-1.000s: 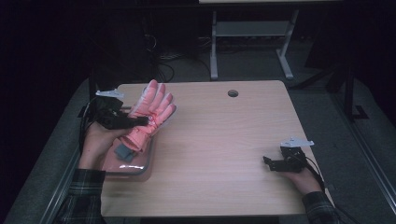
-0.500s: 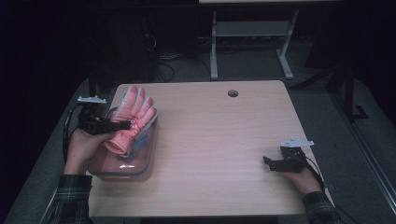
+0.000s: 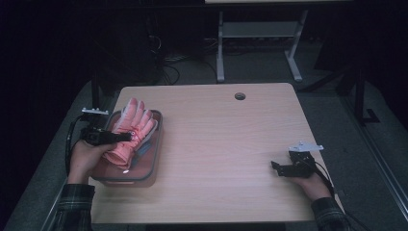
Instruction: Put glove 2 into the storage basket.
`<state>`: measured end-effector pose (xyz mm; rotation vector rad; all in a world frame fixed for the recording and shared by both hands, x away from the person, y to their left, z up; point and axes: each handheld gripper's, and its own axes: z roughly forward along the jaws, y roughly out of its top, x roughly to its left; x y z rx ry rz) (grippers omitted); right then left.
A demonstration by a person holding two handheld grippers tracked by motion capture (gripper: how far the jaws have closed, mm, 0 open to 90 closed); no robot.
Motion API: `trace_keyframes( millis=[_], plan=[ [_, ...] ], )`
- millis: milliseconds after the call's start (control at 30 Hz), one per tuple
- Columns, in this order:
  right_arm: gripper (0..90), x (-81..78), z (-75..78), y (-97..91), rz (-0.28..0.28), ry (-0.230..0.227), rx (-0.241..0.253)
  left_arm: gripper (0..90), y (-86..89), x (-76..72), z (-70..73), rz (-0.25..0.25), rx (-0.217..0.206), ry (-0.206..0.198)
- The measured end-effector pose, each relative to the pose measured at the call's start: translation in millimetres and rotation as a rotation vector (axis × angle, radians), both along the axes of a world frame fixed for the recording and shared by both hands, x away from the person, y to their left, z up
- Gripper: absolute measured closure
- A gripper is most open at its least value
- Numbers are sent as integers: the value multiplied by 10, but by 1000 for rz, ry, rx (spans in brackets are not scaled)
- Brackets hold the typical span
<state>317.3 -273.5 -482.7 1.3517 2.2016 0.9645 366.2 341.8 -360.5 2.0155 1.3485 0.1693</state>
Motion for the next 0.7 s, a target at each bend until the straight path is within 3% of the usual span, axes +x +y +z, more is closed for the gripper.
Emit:
trace_keyframes(
  millis=[533,700],
  plan=[
    [134,0,0,0,0,0,0,629,-141,114,-375,18,53,96],
    [134,0,0,0,1,0,-1,613,-134,136,-481,23,38,117]
  ],
)
